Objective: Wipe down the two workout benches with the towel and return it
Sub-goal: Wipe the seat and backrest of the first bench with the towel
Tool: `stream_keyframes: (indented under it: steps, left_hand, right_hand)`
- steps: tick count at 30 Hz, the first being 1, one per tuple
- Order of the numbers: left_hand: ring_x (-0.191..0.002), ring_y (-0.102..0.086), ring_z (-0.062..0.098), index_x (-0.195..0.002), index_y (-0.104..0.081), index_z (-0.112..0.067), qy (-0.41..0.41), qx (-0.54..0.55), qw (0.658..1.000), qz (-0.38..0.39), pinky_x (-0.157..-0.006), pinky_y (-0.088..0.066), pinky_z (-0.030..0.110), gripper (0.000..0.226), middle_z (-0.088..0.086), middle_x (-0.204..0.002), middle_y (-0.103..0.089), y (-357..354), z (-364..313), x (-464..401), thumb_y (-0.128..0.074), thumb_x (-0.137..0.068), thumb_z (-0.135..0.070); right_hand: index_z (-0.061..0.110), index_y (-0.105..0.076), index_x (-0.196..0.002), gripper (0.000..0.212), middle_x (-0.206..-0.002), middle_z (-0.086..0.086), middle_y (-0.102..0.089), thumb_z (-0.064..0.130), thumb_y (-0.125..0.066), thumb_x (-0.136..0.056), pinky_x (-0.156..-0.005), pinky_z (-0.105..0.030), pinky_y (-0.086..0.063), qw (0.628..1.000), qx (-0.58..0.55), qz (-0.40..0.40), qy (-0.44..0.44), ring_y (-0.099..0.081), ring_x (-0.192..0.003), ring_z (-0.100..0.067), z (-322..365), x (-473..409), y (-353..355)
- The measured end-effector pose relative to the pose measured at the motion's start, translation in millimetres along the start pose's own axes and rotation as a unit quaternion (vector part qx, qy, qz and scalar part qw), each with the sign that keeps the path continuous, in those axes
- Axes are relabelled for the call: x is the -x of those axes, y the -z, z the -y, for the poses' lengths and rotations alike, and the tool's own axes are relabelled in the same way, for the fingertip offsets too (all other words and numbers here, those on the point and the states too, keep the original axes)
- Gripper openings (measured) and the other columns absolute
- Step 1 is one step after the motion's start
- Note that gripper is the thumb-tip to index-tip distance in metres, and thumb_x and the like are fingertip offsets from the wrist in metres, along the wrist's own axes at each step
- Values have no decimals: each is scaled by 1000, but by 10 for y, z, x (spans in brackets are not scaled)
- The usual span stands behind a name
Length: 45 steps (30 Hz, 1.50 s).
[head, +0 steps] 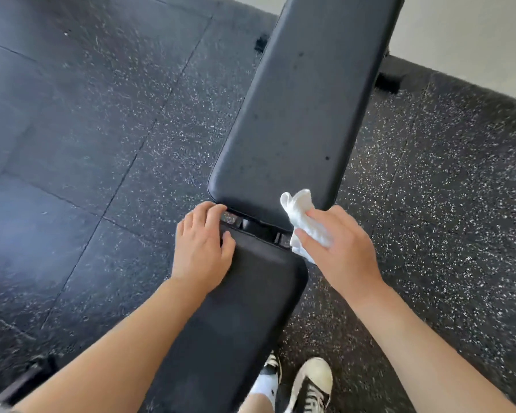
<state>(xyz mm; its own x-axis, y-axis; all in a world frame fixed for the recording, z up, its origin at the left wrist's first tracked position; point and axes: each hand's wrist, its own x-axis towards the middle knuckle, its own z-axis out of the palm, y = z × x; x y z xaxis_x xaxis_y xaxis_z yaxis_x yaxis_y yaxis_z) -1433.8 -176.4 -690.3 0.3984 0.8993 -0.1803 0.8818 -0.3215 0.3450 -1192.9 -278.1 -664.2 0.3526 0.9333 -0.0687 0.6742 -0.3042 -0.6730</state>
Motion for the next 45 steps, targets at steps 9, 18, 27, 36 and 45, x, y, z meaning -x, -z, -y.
stream_keyframes:
  steps: [9,18,27,36,45]
  left_hand:
    - [-104,-56,27,-111,-66,-21,116,40,992,1,-77,-49,43,29,-3,-110,-64,-209,90,-192,-43,-98,-32]
    - [-74,-58,25,-84,-64,-16,360,144,920,-63,-62,-43,33,33,1,-71,-63,-271,184,-348,-39,-88,-38]
    - [-53,-45,21,-62,-49,-12,355,59,931,-65,-54,-33,36,39,3,-55,-51,-301,114,-372,-39,-95,-31]
    - [-54,-39,14,-62,-46,-14,341,54,936,-72,-57,-30,37,39,-1,-54,-47,-346,169,-375,-31,-88,-38]
    - [-59,-45,30,-70,-59,-16,334,46,939,-62,-57,-34,38,42,-2,-58,-50,-342,174,-383,-28,-87,-39]
  right_hand:
    - [34,-62,-124,37,-98,13,-53,53,-61,-92,-67,-35,-49,995,90,8,37,-54,-86,-13,-364,-194,116]
    - [16,-71,-82,10,-77,0,-58,21,-78,-77,-50,-37,-45,973,113,-82,183,-52,-67,-25,137,-663,-827]
    - [12,-70,-81,11,-77,-3,-59,16,-78,-75,-49,-35,-43,957,90,5,275,-52,-67,-25,540,-1100,-1044]
    - [17,-70,-116,19,-91,4,-56,26,-68,-100,-68,-32,-45,924,128,74,352,-44,-74,-19,-625,-723,-115]
    - [14,-70,-80,9,-80,-3,-63,18,-77,-76,-54,-34,-39,940,102,19,326,-55,-70,-26,769,-1383,-1294]
